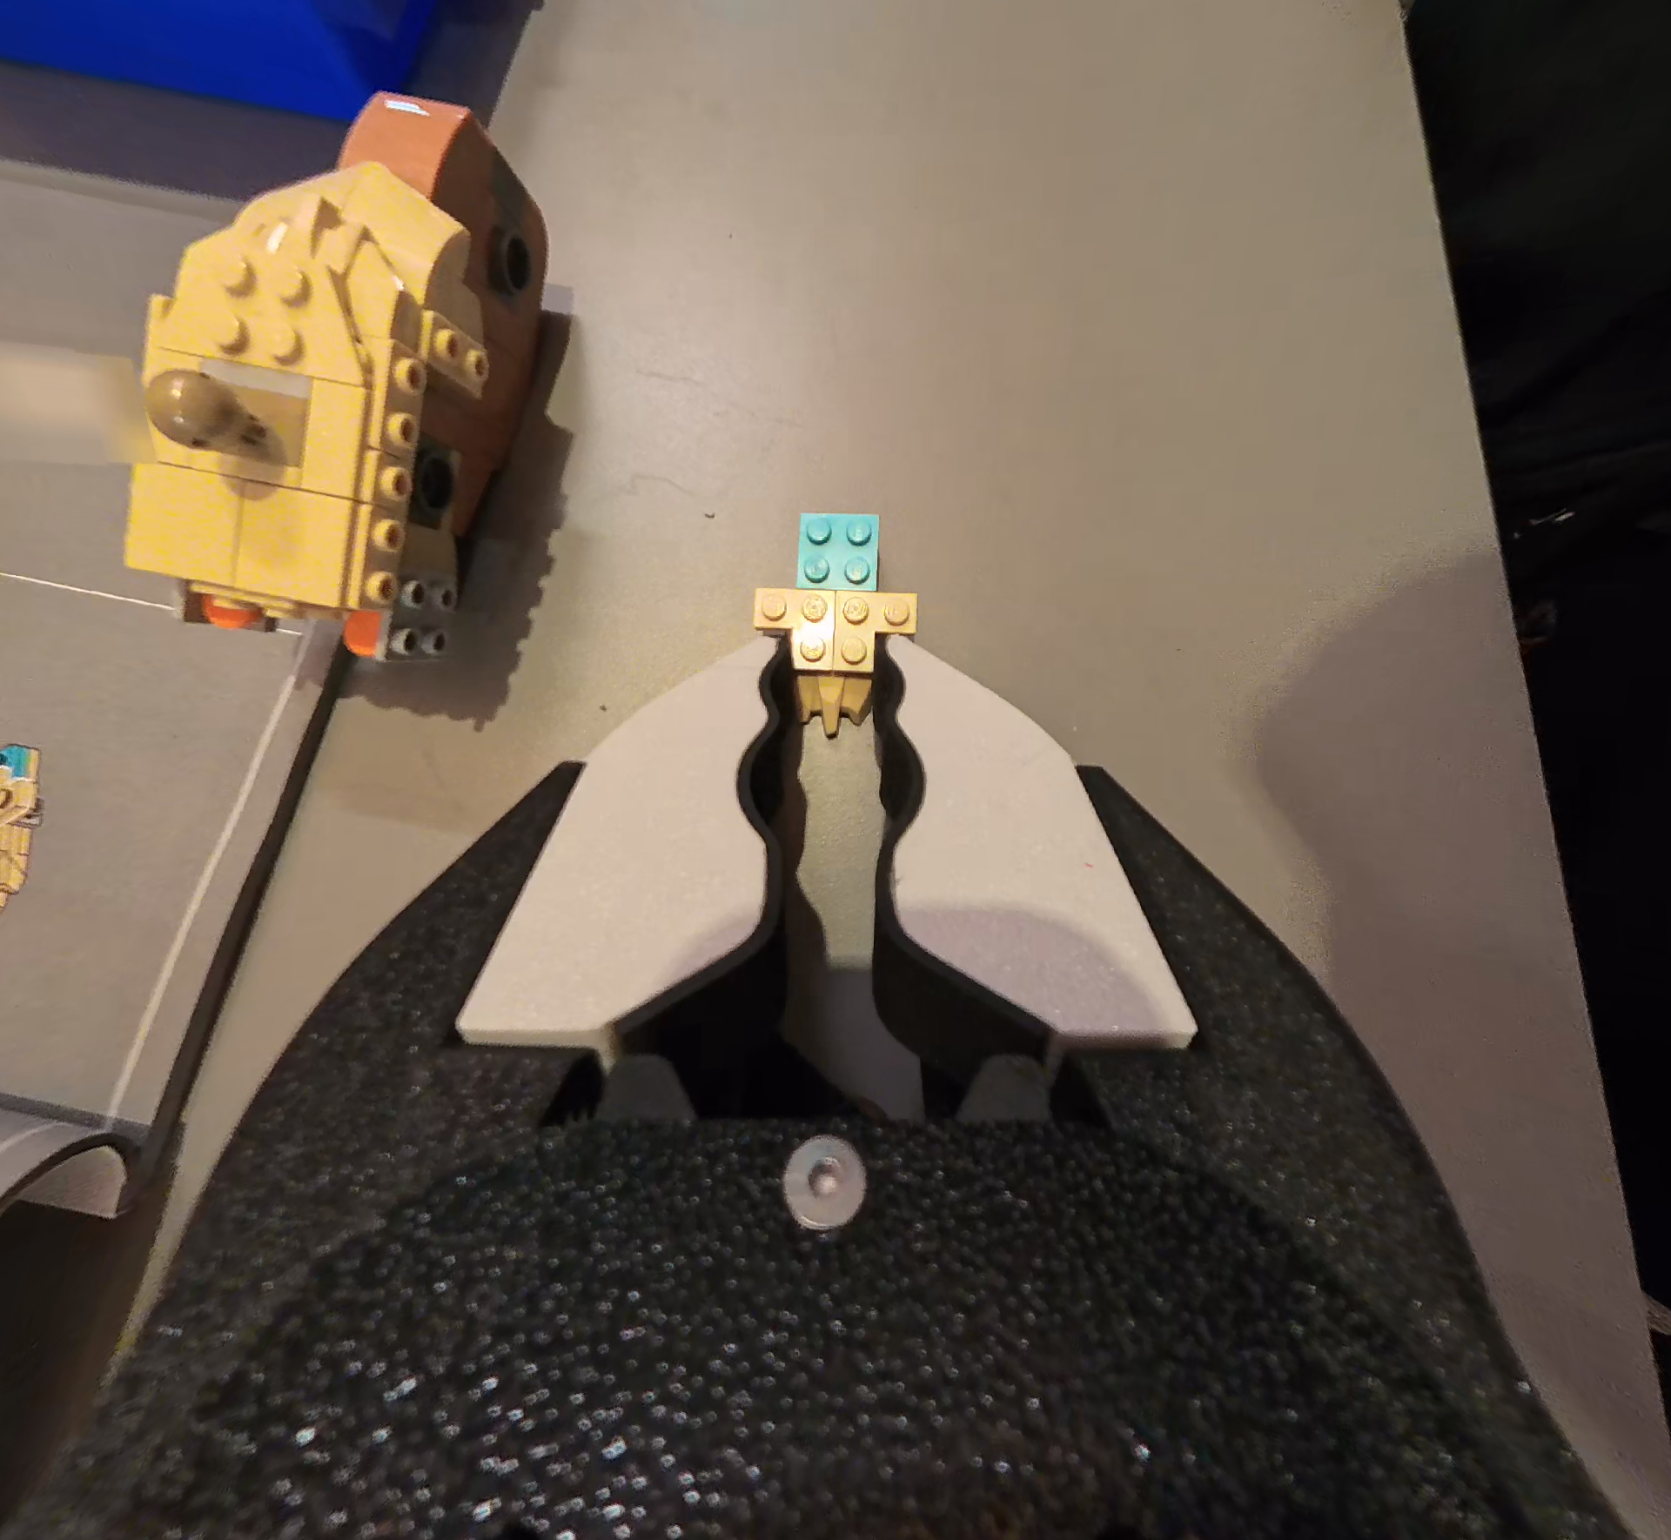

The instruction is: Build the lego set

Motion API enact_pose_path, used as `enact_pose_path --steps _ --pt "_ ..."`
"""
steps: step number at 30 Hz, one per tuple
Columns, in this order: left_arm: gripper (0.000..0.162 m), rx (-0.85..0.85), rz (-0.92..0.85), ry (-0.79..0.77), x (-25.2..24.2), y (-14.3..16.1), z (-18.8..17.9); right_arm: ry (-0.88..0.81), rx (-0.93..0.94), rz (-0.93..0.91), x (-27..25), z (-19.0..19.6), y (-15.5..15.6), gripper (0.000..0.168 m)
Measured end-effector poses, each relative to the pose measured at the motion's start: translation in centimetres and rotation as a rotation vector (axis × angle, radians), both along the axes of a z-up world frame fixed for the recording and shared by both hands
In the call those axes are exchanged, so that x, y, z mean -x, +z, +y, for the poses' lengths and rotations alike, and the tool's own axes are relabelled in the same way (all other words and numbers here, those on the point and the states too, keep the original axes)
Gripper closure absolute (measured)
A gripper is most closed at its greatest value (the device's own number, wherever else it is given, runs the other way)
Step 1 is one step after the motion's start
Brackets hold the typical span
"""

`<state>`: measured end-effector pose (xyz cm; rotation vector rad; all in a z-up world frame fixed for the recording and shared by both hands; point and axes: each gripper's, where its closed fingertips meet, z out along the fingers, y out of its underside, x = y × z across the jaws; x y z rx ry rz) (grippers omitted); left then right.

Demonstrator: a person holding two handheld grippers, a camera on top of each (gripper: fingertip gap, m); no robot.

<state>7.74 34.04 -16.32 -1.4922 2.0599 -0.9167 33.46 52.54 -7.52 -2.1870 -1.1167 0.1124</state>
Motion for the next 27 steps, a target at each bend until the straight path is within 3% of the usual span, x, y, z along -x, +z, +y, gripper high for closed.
enact_pose_path --steps 7,10,13,18,24,27 --pt "0.146 -0.021 0.000 0.002 -0.1 -0.1 -0.6 0.092 -0.237 0.353 7.9 -10.1 7.1 0.168" --pt "0.146 -0.020 -0.002 0.001 0.1 -0.1 -0.8 0.111 -0.294 0.418 10.7 -13.3 7.4 0.168" --pt "0.146 -0.021 -0.002 0.003 0.2 -0.1 -1.0 0.095 -0.337 0.349 11.4 -14.9 6.5 0.168" --pt "0.146 -0.025 -0.003 0.000 0.2 -0.1 -1.1 -0.060 -0.296 0.069 5.0 -10.2 3.2 0.168" --pt "0.146 -0.024 -0.004 0.000 0.2 0.0 -1.1 -0.191 -0.066 0.058 -0.2 0.1 -2.0 0.159" --pt "0.146 -0.020 -0.002 0.002 0.2 -0.1 -1.0 -0.159 0.013 0.023 -0.5 3.5 -4.5 0.151"
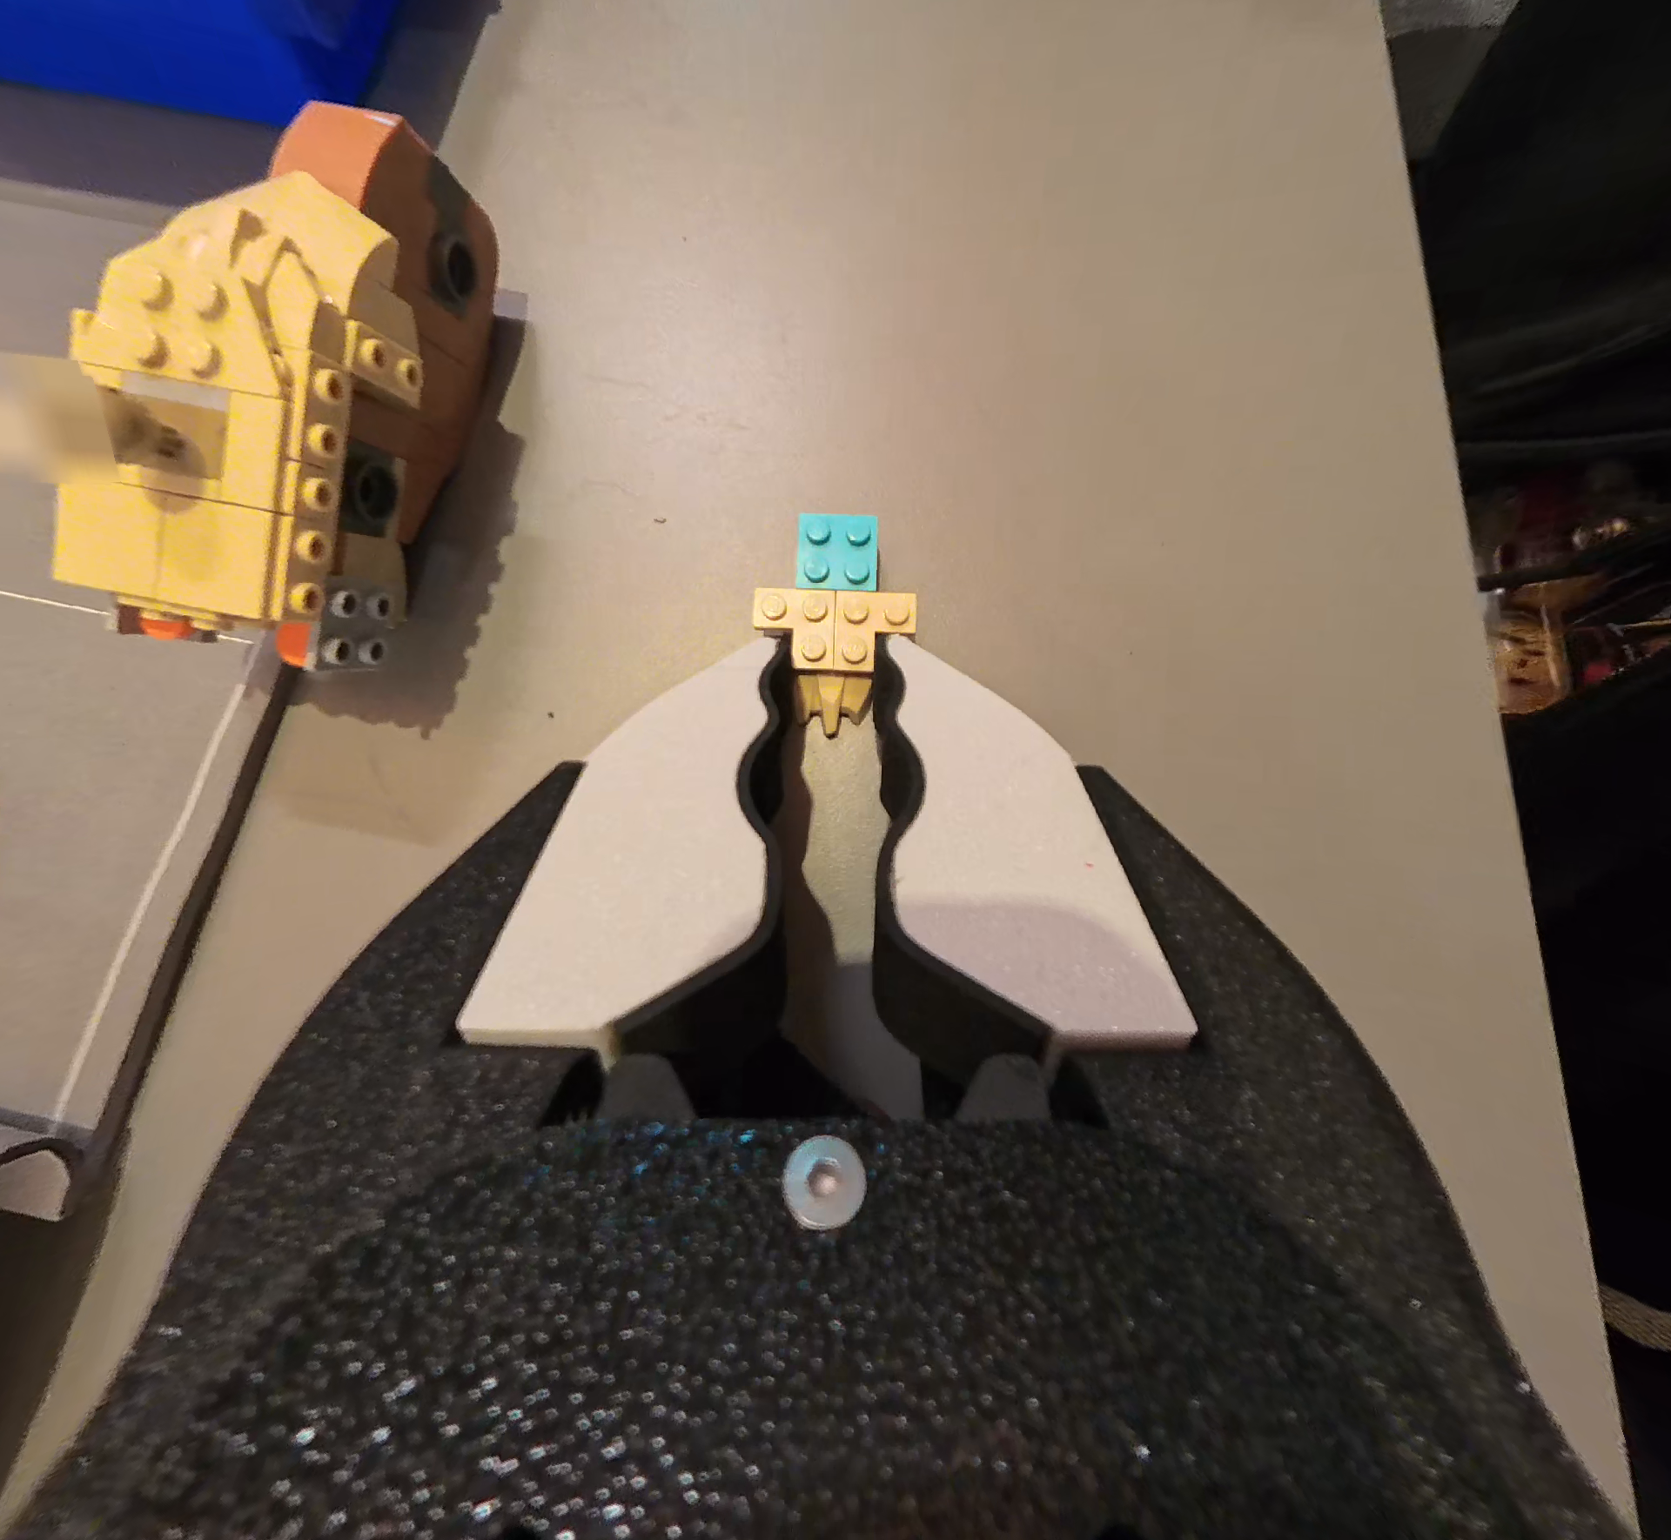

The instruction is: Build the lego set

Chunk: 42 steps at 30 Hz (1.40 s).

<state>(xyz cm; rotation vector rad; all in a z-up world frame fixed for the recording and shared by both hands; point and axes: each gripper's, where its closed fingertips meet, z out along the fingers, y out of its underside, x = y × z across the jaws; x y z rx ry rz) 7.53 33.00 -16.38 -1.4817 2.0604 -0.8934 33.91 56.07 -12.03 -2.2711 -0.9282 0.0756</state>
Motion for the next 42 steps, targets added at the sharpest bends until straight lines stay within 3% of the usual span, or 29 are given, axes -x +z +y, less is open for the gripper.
enact_pose_path --steps 6,10,13,17,20,26,30,34,38,42 --pt "0.146 0.007 0.001 0.002 -0.1 0.0 0.2 0.063 0.119 -0.094 -0.7 1.8 -2.9 0.145" --pt "0.146 0.011 0.001 -0.001 -0.1 0.1 0.1 0.132 0.112 -0.163 -1.0 1.8 -1.9 0.145" --pt "0.146 0.012 0.001 -0.005 -0.1 0.1 0.1 0.156 0.076 -0.125 -0.5 3.7 -0.9 0.145" --pt "0.146 0.031 0.002 -0.005 -0.2 0.1 0.2 0.204 0.083 -0.096 0.2 5.9 -1.7 0.145" --pt "0.146 0.041 0.003 -0.003 -0.2 0.2 0.2 0.274 0.142 -0.063 0.9 5.8 -2.9 0.141" --pt "0.146 0.040 0.003 -0.007 -0.2 0.2 0.2 0.258 0.201 0.002 0.8 6.0 -4.2 0.134" --pt "0.146 0.027 0.002 -0.008 -0.2 0.1 0.2 0.257 0.217 0.046 1.4 5.5 -4.4 0.151" --pt "0.146 0.029 0.002 -0.007 -0.2 0.1 0.2 0.270 0.209 0.046 1.6 5.0 -4.2 0.151" --pt "0.146 0.032 0.003 -0.007 -0.2 0.1 0.2 0.237 0.186 0.012 1.3 4.0 -2.7 0.152" --pt "0.146 0.027 0.002 -0.004 -0.2 0.1 0.1 0.147 0.094 0.103 1.3 1.1 2.3 0.152"
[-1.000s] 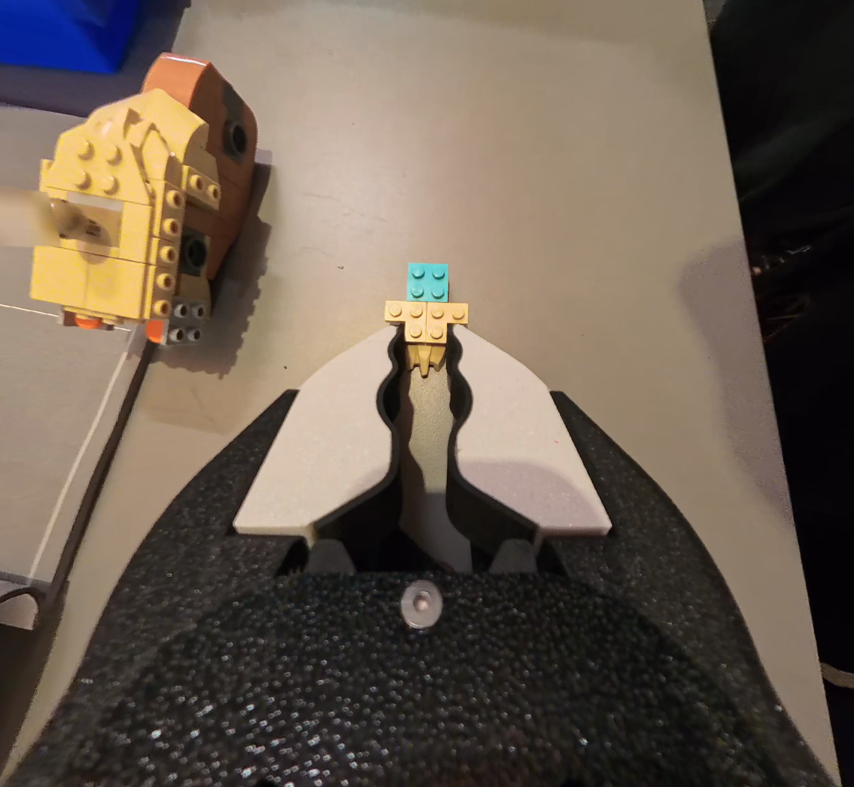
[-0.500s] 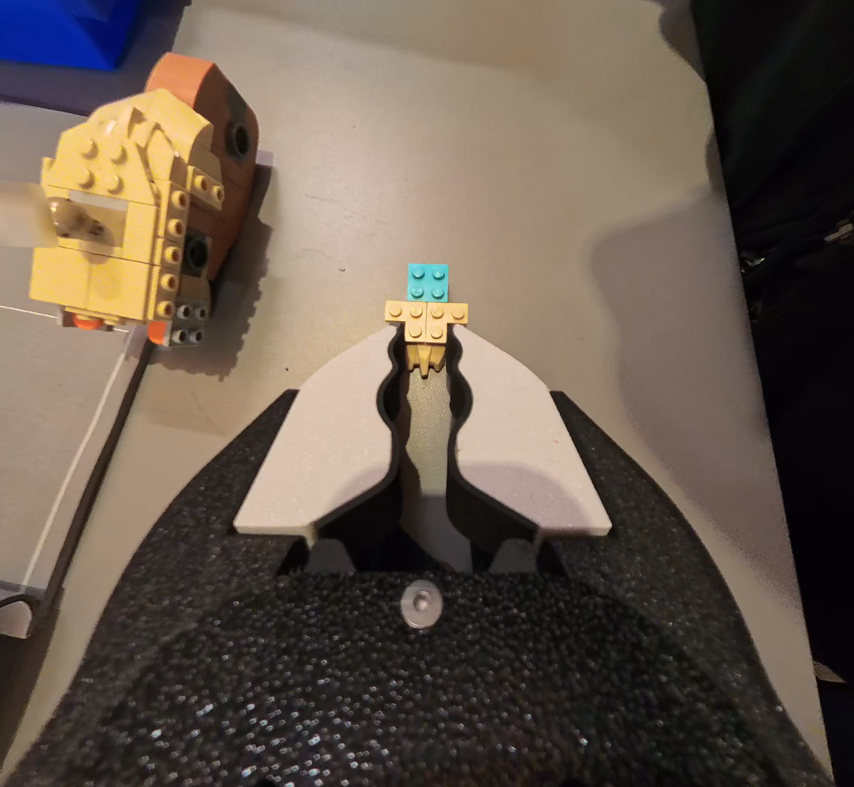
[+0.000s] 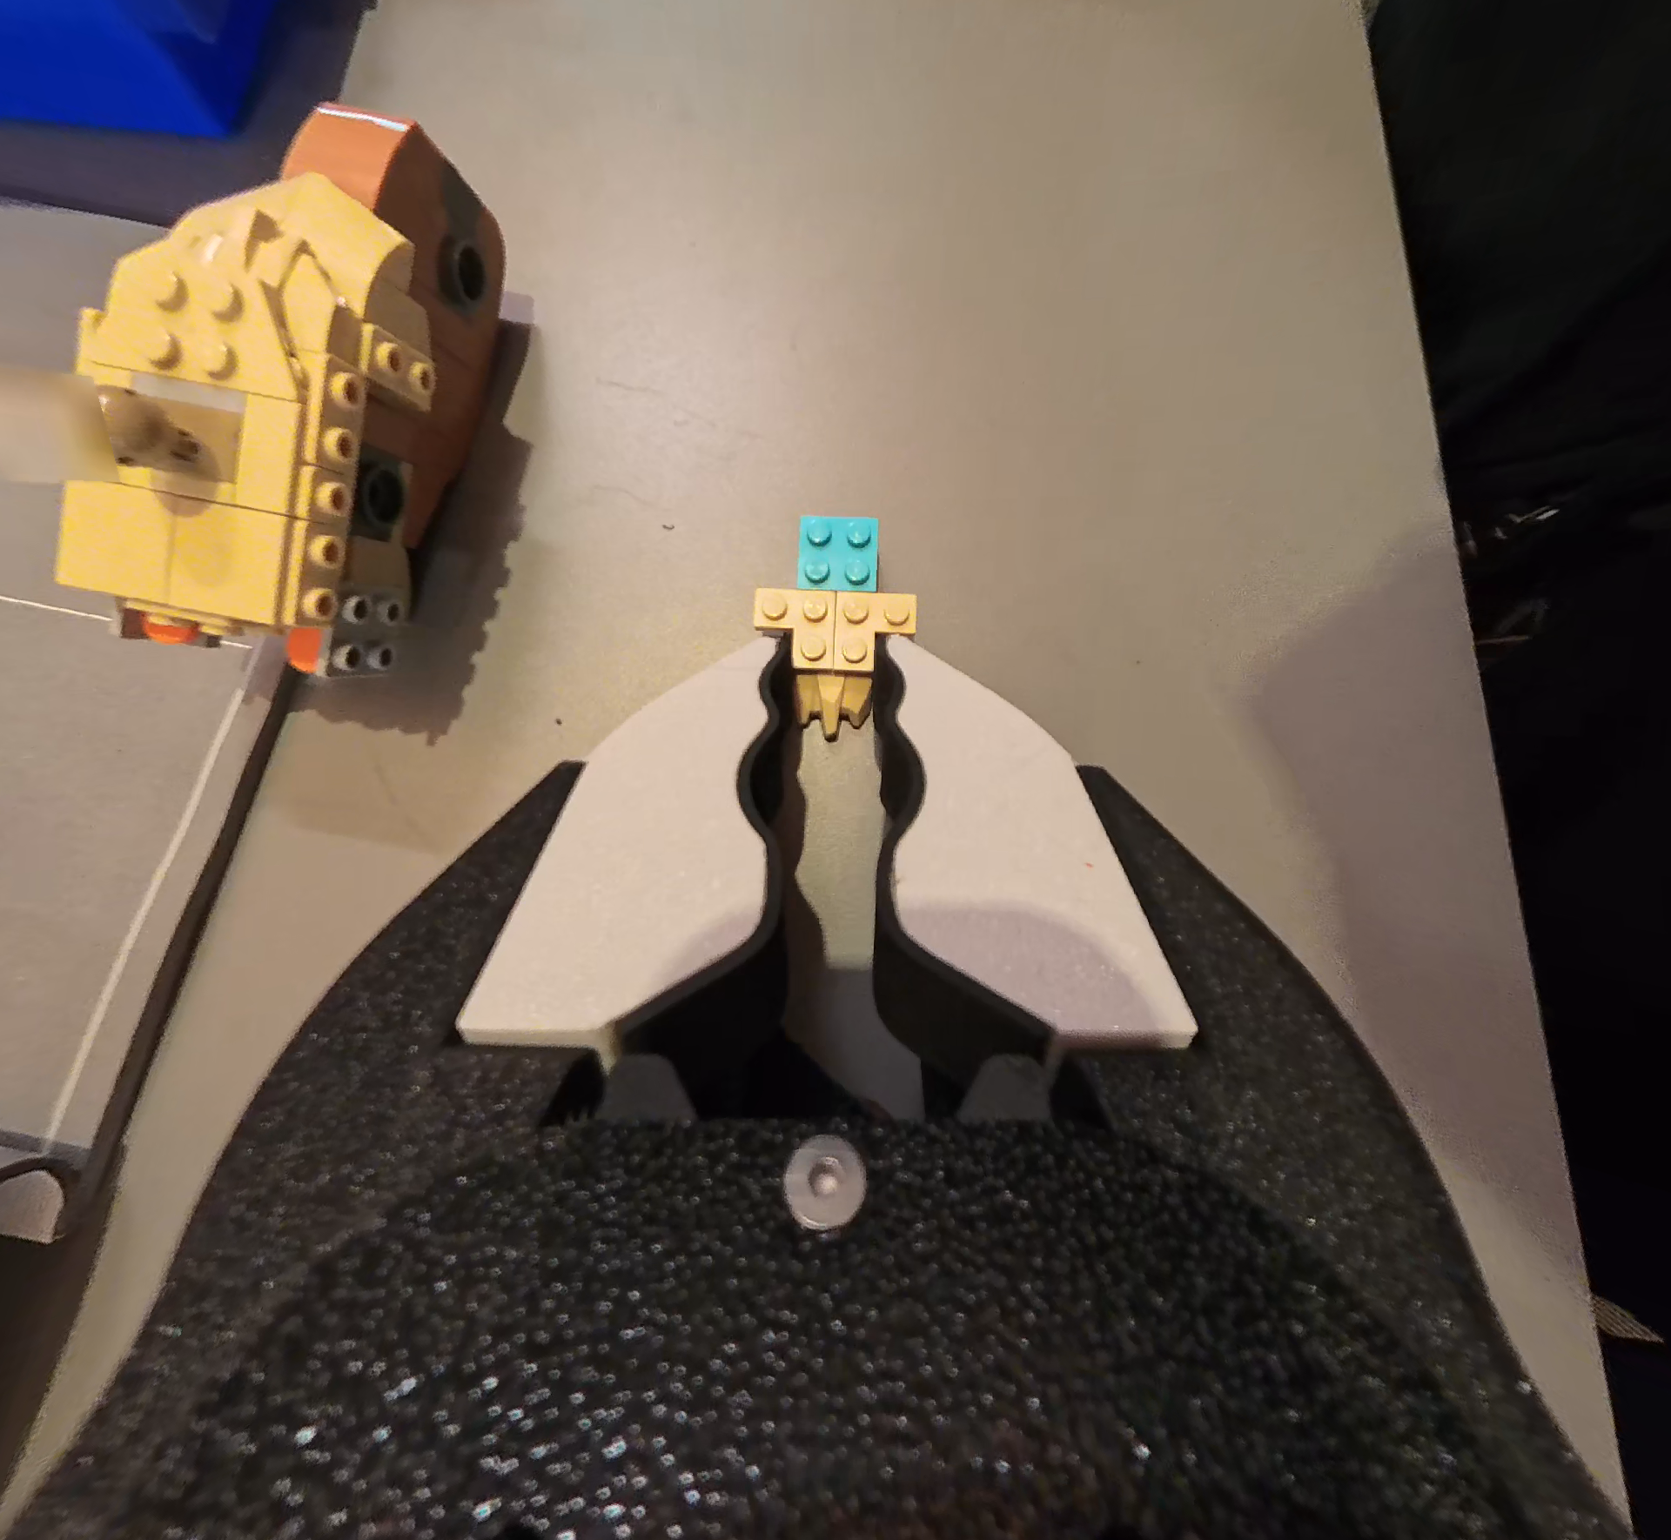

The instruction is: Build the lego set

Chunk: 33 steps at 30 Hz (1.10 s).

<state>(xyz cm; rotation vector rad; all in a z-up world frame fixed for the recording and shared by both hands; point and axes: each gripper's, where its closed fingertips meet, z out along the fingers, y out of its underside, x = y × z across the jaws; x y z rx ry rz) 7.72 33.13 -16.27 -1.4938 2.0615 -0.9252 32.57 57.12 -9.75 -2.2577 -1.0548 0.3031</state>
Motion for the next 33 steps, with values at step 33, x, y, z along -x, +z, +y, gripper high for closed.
enact_pose_path --steps 33 --pt "0.137 0.456 -0.557 0.108 -0.8 10.8 -1.0 0.071 -0.289 1.151 23.3 -25.2 6.8 0.152"
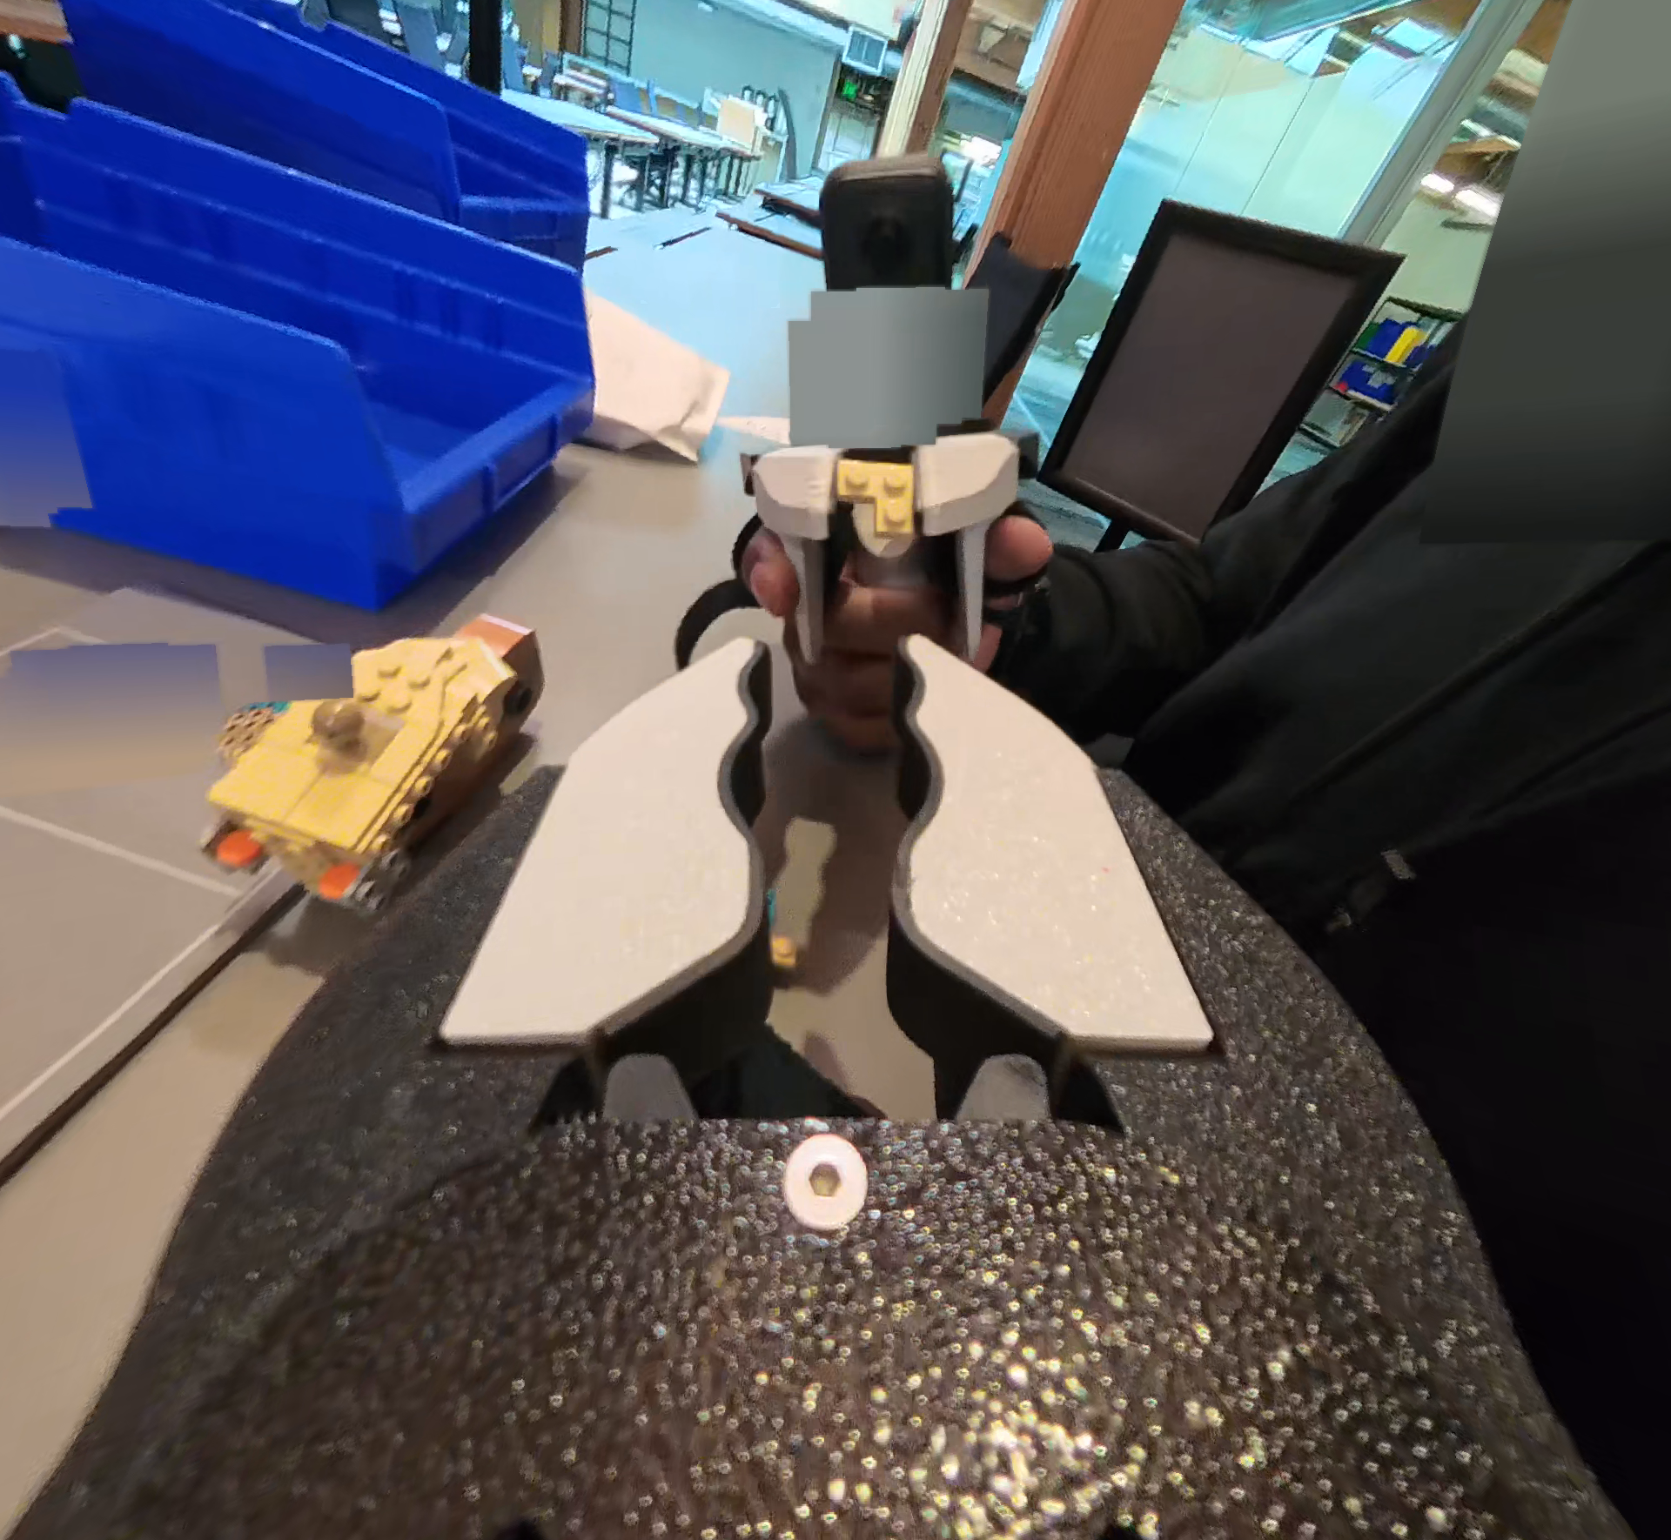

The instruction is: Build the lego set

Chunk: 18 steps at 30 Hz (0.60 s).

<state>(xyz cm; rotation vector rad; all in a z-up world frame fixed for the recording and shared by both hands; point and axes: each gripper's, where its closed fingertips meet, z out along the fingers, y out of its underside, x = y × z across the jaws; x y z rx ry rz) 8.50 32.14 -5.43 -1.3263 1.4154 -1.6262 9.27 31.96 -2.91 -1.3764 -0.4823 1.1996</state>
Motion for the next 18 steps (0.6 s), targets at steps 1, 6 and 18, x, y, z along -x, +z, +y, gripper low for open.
enact_pose_path --steps 1,6,18 --pt "0.138 -0.002 -0.008 -0.010 -0.1 0.2 -0.3 0.003 -0.009 0.004 0.0 -0.1 0.1 0.153" --pt "0.142 0.022 -0.055 -0.050 -0.6 1.1 -1.5 0.001 -0.031 0.003 -0.1 -0.2 0.1 0.153" --pt "0.148 0.551 0.003 -0.216 -0.8 1.3 -1.5 -0.109 -0.229 -0.207 0.5 -0.6 -0.6 0.152"
